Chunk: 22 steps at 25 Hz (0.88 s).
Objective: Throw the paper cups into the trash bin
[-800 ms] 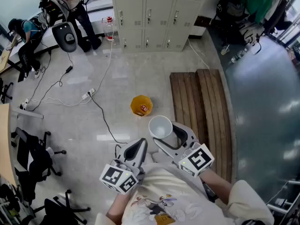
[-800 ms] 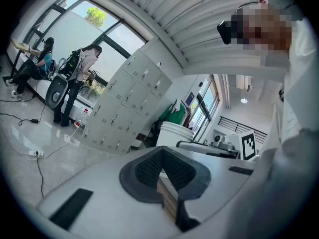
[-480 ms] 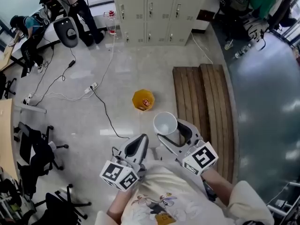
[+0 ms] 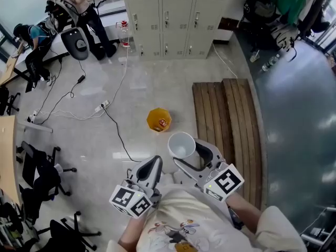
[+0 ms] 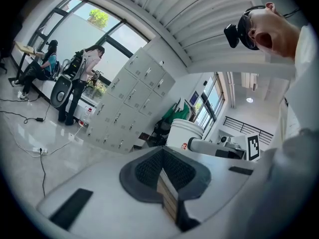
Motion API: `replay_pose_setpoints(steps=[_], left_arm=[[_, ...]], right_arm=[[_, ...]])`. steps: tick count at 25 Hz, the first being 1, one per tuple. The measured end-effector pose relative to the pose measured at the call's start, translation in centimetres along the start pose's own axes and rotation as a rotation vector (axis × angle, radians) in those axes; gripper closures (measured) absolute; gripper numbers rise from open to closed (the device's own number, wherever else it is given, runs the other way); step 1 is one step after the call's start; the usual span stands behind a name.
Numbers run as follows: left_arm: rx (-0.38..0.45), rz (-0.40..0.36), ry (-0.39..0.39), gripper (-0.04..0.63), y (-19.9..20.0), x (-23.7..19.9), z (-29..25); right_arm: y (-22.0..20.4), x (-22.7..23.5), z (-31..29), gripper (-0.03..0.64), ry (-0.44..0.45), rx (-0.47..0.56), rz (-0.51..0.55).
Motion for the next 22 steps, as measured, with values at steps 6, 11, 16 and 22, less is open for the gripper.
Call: replay_pose_setpoints(steps=[6, 11, 16, 22], left_arm=[[0.002, 0.006, 0.014, 0.589, -1.1, 1.6, -0.7], [-0.005, 0.038, 0.053, 0.589, -2.1, 0.8, -0.6], [-0.036, 0.073, 0.054, 0.589, -2.0, -2.4, -2.0], [-0.038, 0.108, 0.022, 0.589, 0.9, -9.0, -6.0]], right_arm=[[-0.3, 2.4, 1.9, 0.325, -0.004, 0.010, -0.012], [-1.4, 3.8, 0.8, 0.325, 0.004, -0.013, -0.067], [-1.7, 5.2, -2.1, 0.325, -0.005, -0.042, -0.072], [0.2, 8.0, -8.7, 0.325, -0.032, -0.076, -0.040]])
Point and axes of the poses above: the fingertips, and each gripper's own axes: z backward along the fingers, x to its right, y out of its top, the point moved 4 cm from there along z, backward along the fingers, and after that the axes turned 6 degrees about -z, right-handed, at the moved point
